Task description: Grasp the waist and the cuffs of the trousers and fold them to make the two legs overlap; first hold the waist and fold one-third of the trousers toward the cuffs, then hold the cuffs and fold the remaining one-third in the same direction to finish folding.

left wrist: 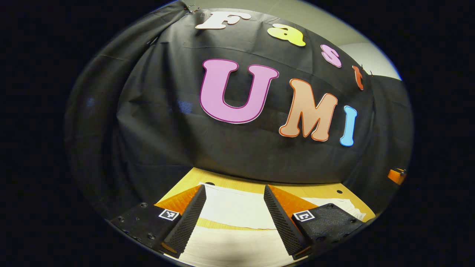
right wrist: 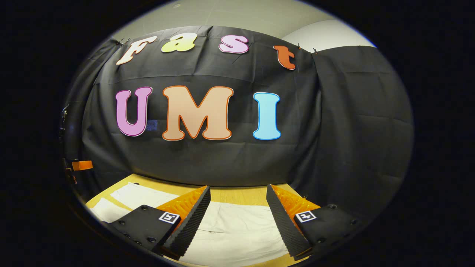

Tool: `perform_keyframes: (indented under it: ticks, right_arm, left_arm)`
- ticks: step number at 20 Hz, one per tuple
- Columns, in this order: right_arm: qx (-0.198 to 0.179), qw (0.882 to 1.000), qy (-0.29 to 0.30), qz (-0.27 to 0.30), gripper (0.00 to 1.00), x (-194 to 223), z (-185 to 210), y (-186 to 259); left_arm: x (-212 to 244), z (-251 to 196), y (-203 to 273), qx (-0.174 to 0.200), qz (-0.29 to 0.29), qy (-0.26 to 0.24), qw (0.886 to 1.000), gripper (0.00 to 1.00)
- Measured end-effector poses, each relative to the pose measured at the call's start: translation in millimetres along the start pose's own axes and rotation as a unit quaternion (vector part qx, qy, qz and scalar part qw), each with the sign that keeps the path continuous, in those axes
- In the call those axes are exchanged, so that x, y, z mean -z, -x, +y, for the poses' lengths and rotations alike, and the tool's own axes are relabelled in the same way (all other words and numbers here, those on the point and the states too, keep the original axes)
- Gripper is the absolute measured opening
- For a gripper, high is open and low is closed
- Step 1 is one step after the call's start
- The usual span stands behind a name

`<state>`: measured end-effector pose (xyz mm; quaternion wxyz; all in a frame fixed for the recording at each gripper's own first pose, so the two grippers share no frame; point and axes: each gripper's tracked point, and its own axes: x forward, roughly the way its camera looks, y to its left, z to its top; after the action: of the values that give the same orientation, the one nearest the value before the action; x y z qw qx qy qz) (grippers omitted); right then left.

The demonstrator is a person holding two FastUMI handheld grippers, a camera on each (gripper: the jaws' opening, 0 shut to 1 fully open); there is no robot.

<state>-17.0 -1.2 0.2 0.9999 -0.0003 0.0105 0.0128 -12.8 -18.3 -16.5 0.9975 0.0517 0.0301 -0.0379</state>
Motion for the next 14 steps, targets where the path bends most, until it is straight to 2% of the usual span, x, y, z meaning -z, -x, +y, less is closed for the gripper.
perform_keyframes:
  ticks: [5, 8, 11, 14]
  right_arm:
    - [-0.009, 1.000, 0.005, 0.006, 0.97, 6, 5, -3]
    - [-0.016, 1.000, 0.004, 0.011, 0.97, 12, 9, -5]
    - [-0.023, 1.000, -0.002, 0.021, 0.97, 22, 15, -5]
    - [-0.024, 0.999, -0.005, 0.033, 0.97, 33, 17, -2]
  left_arm:
    - [32, 1, 1, 0.036, 0.051, -0.050, 0.997, 0.96]
    - [56, -8, 9, 0.086, 0.093, -0.068, 0.990, 0.95]
    - [96, -11, 24, 0.133, 0.157, -0.109, 0.972, 0.95]
    - [128, -6, 37, 0.180, 0.214, -0.165, 0.946, 0.95]
